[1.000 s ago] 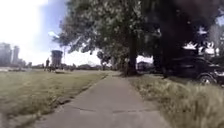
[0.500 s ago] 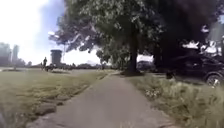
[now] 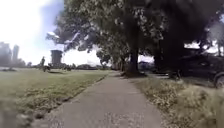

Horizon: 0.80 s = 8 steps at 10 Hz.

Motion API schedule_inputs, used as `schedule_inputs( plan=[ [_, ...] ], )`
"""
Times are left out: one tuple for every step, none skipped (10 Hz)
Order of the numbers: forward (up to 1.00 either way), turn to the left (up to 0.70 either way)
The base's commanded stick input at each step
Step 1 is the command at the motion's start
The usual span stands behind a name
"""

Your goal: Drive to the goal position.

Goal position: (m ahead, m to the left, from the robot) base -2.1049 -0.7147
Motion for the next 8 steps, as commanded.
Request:
schedule_inputs(
  plan=[
    [1.00,0.00],
    [1.00,0.00],
    [1.00,0.00],
    [1.00,0.00],
    [1.00,0.00],
    [1.00,0.00],
    [1.00,0.00],
    [1.00,0.00]
  ],
)
